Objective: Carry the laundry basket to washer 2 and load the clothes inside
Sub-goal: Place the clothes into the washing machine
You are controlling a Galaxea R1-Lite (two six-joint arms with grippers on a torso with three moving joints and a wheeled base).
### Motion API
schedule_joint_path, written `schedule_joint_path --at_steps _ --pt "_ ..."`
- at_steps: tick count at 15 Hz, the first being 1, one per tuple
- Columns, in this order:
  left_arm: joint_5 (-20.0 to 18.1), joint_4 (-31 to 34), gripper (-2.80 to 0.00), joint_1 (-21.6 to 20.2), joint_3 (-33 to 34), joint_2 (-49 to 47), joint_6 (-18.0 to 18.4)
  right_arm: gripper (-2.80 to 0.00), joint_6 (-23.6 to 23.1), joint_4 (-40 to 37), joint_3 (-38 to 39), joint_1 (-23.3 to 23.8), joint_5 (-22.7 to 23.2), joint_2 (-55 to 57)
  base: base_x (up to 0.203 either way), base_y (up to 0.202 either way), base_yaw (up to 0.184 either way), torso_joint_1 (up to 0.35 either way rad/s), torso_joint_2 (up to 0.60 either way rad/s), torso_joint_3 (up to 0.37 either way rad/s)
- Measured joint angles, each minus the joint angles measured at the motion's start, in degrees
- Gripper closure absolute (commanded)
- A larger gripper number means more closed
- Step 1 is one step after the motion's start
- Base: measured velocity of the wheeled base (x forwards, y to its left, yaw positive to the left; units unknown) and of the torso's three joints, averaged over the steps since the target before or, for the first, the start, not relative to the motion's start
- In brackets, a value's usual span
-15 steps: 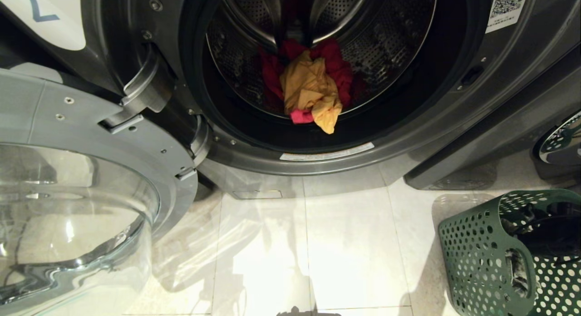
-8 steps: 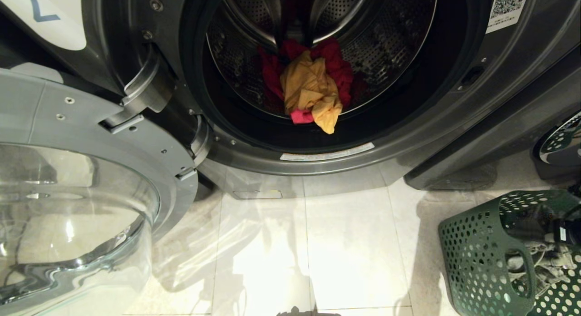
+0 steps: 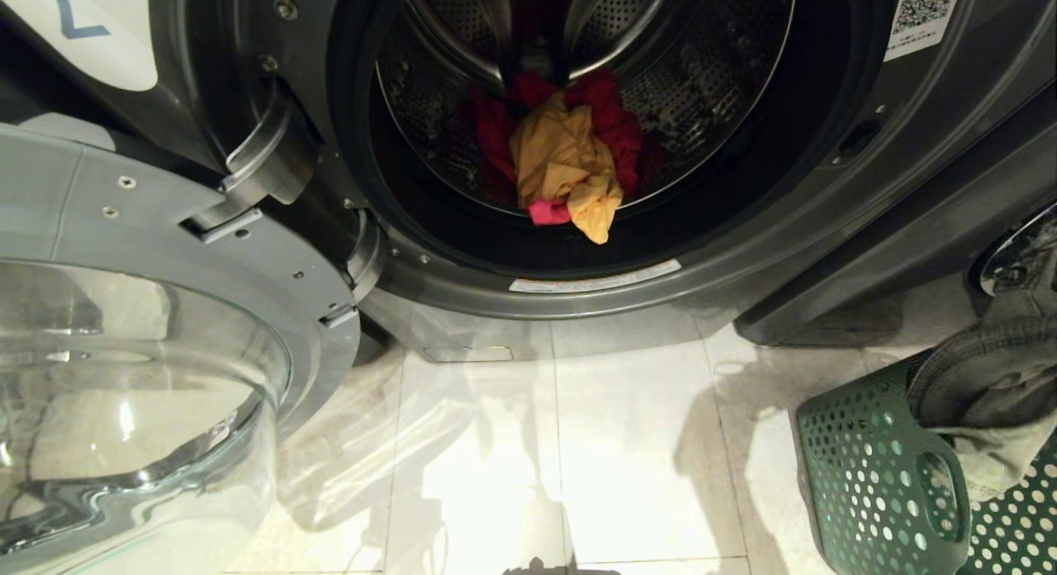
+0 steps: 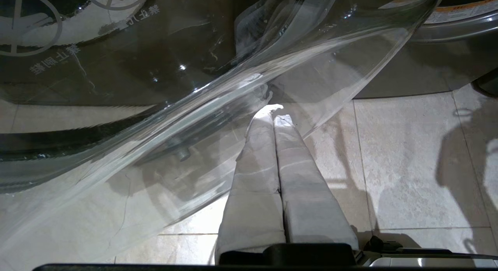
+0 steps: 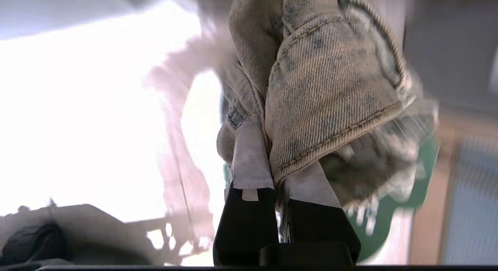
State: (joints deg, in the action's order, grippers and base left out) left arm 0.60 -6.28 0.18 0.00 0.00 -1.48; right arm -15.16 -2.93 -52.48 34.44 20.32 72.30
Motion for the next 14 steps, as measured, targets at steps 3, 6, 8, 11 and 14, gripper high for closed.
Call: schedule_joint_path --at_steps 3,6,8,11,14 --pt "0.0 0.0 0.00 0.0 0.0 0.0 0.0 0.00 -2.6 -3.2 -3.3 -6.4 3.9 -9.5 0.000 0.000 0.000 0.000 0.00 0.000" --pt "0.0 0.0 0.00 0.0 0.0 0.0 0.0 0.00 -3.6 -6.6 -7.1 -14.4 10.7 -13.0 0.000 0.000 0.000 0.000 0.00 0.000" --pt "0.0 0.0 0.00 0.0 0.0 0.0 0.0 0.00 -3.6 -9.8 -9.5 -22.1 11.5 -14.3 0.000 0.000 0.000 0.000 0.00 0.000" --pt "0.0 0.0 0.00 0.0 0.0 0.0 0.0 0.00 -3.4 -15.0 -11.6 -34.5 11.8 -16.6 0.000 0.000 0.000 0.000 0.00 0.000" --pt "0.0 0.0 0.00 0.0 0.0 0.0 0.0 0.00 -3.1 -16.4 -13.4 -43.7 11.7 -16.7 0.000 0.000 0.000 0.000 0.00 0.000"
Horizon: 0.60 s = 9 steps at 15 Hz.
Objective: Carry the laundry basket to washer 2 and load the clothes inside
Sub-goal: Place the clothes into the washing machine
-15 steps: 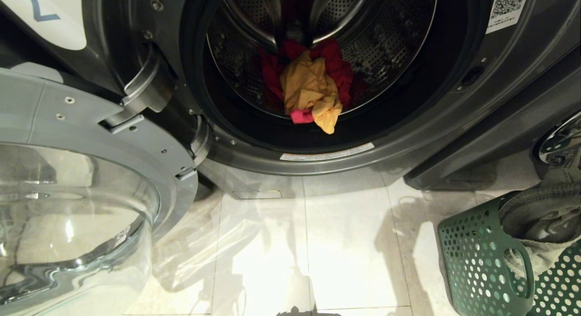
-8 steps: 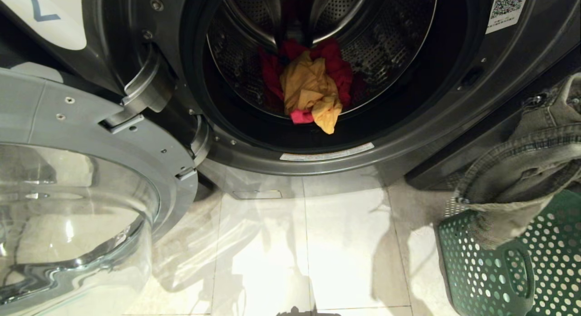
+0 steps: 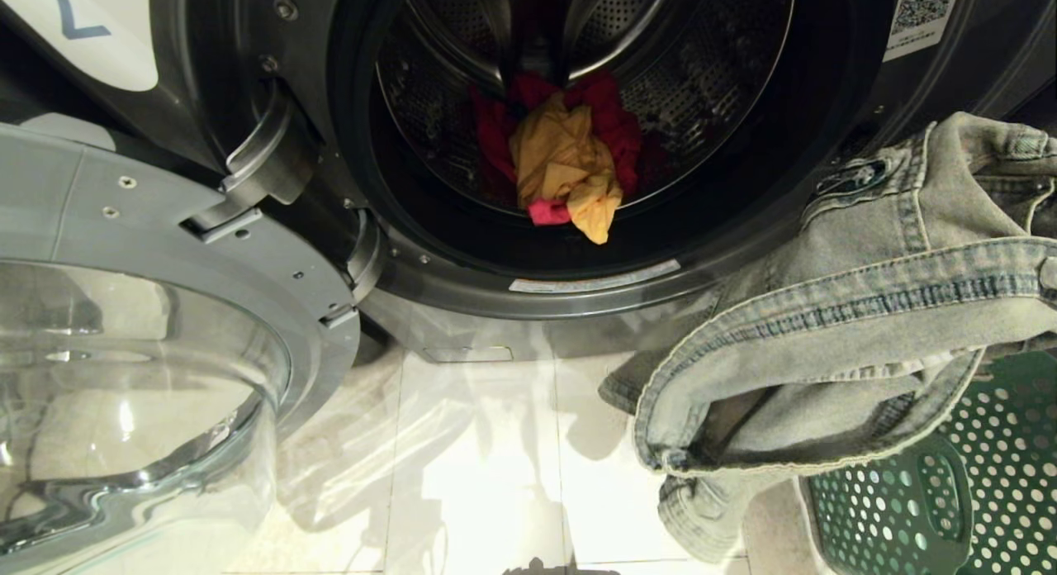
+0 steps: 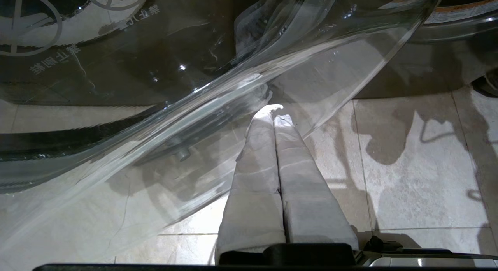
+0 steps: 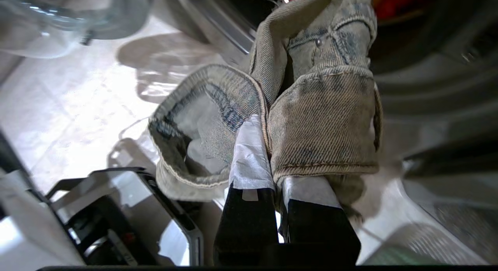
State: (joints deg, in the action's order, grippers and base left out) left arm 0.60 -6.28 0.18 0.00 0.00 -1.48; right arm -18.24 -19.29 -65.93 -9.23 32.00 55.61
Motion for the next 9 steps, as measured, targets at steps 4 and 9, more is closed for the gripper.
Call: schedule_joint_path --at_steps 4,9 --pt "0.0 0.0 0.00 0.0 0.0 0.0 0.0 0.00 0.2 1.7 -6.8 -9.3 -1.8 6.0 0.000 0.000 0.000 0.000 0.00 0.000" --pt "0.0 0.0 0.00 0.0 0.0 0.0 0.0 0.00 4.1 16.3 -8.7 -25.1 -15.1 16.1 0.000 0.000 0.000 0.000 0.00 0.000"
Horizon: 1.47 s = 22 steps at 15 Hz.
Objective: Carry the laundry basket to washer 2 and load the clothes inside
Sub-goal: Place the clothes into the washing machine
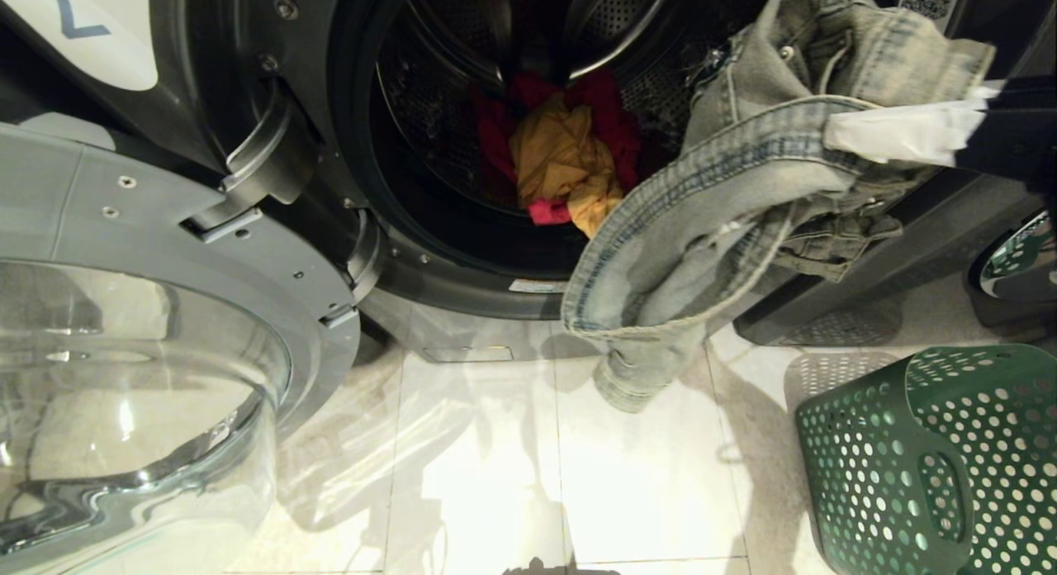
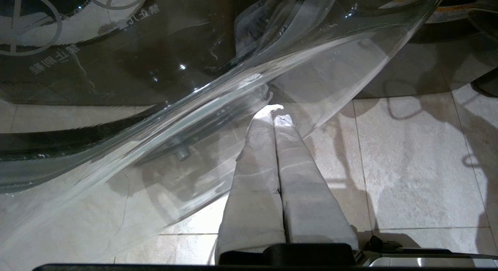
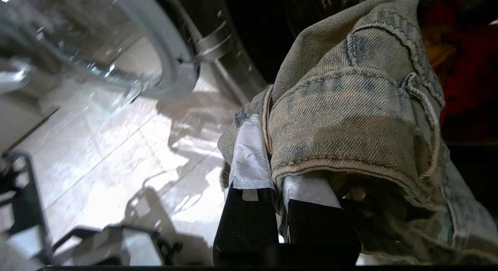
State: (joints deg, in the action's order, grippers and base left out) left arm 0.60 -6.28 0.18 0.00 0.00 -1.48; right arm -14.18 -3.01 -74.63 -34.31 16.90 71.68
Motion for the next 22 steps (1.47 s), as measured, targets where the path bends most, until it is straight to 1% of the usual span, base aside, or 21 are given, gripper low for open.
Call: schedule_joint_path --at_steps 2,5,6,10,13,14,15,17,20,22 --pt "0.0 0.0 0.00 0.0 0.0 0.0 0.0 0.00 0.9 7.7 1.8 -3.1 -7.3 4.3 0.000 0.000 0.000 0.000 0.00 0.000" --pt "0.0 0.0 0.00 0.0 0.0 0.0 0.0 0.00 2.0 22.0 5.7 -4.4 -16.6 10.9 0.000 0.000 0.000 0.000 0.00 0.000" --pt "0.0 0.0 0.00 0.0 0.0 0.0 0.0 0.00 2.3 26.9 7.1 -4.5 -19.0 12.8 0.000 0.000 0.000 0.000 0.00 0.000" --pt "0.0 0.0 0.00 0.0 0.0 0.0 0.0 0.00 2.6 42.9 8.8 -5.7 -27.3 20.6 0.000 0.000 0.000 0.000 0.00 0.000" --pt "0.0 0.0 0.00 0.0 0.0 0.0 0.0 0.00 2.6 52.5 7.0 -6.0 -30.9 28.0 0.000 0.000 0.000 0.000 0.00 0.000" --pt "0.0 0.0 0.00 0.0 0.0 0.0 0.0 0.00 2.6 55.0 4.9 -6.0 -32.1 30.8 0.000 0.000 0.000 0.000 0.00 0.000" --pt "0.0 0.0 0.00 0.0 0.0 0.0 0.0 0.00 2.7 57.1 1.1 -6.0 -33.6 34.1 0.000 0.000 0.000 0.000 0.00 0.000" --pt "0.0 0.0 0.00 0.0 0.0 0.0 0.0 0.00 2.6 58.8 -9.1 -5.6 -35.9 41.1 0.000 0.000 0.000 0.000 0.00 0.000" --pt "0.0 0.0 0.00 0.0 0.0 0.0 0.0 0.00 2.2 55.9 -26.6 -3.9 -37.2 50.9 0.000 0.000 0.000 0.000 0.00 0.000" --pt "0.0 0.0 0.00 0.0 0.0 0.0 0.0 0.00 1.9 52.7 -35.3 -1.3 -37.2 55.9 0.000 0.000 0.000 0.000 0.00 0.000"
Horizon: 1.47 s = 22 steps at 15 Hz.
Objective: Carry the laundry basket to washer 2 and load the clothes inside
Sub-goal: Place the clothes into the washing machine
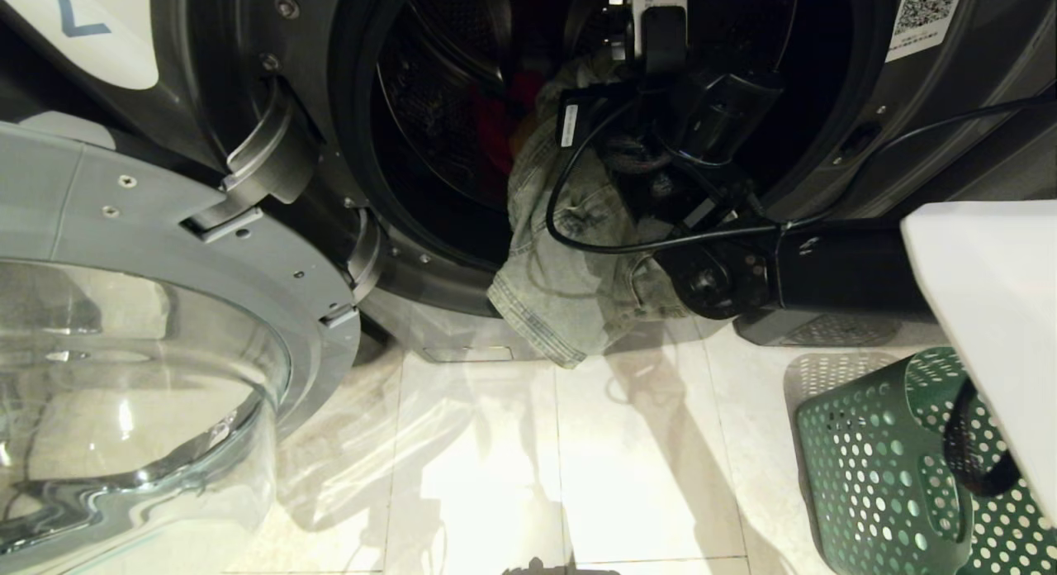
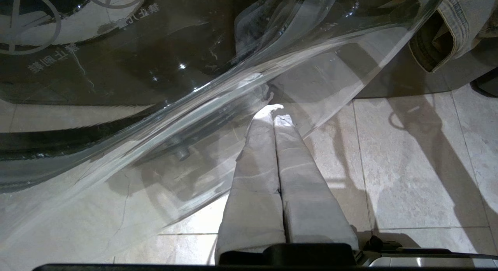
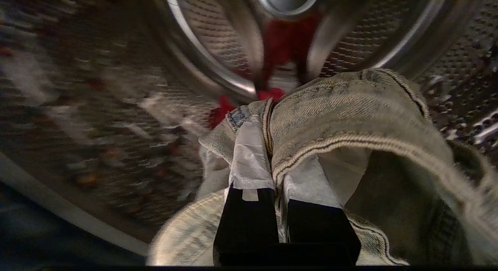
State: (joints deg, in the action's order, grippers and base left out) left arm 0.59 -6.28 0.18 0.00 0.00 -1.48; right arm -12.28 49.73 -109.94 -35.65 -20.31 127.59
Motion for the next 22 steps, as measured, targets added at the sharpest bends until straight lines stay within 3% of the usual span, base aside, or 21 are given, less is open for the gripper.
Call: schedule_joint_path --at_steps 2,8,22 --pt "0.0 0.0 0.00 0.0 0.0 0.0 0.0 0.00 -0.5 0.6 -2.4 2.8 2.2 2.5 0.000 0.000 0.000 0.000 0.00 0.000" --pt "0.0 0.0 0.00 0.0 0.0 0.0 0.0 0.00 -4.4 14.8 -3.3 4.3 11.1 3.2 0.000 0.000 0.000 0.000 0.00 0.000" --pt "0.0 0.0 0.00 0.0 0.0 0.0 0.0 0.00 -3.8 14.9 -3.1 3.1 13.0 -3.0 0.000 0.000 0.000 0.000 0.00 0.000"
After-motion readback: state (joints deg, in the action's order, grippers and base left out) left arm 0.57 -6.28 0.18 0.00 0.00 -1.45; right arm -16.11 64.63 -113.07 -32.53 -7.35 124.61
